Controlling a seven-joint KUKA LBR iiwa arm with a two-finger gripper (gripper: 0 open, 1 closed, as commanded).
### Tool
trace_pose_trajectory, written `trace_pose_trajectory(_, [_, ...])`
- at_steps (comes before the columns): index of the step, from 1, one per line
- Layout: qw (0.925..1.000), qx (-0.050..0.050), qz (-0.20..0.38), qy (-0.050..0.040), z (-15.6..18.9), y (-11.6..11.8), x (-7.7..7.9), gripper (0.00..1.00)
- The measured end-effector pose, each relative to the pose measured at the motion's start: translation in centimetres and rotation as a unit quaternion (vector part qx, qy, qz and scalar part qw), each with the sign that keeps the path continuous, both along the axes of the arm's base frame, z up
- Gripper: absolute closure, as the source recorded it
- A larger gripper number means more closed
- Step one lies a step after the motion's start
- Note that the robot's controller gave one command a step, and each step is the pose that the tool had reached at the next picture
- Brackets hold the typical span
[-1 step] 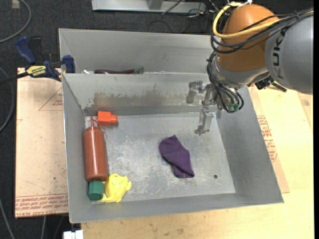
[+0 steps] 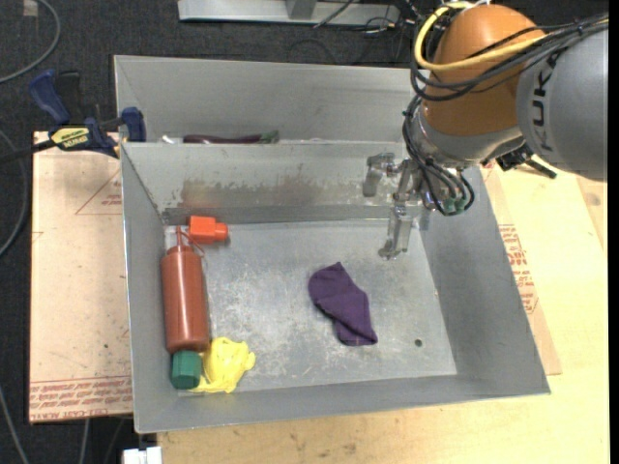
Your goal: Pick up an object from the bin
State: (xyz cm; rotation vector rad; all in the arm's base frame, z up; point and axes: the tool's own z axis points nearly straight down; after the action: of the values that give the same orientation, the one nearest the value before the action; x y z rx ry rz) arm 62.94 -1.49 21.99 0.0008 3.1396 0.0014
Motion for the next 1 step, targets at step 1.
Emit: trace_pose_trajectory(1, [0.9997,0.0,0.026,-0.0009,-4.17,1.77,-3.04,0.0])
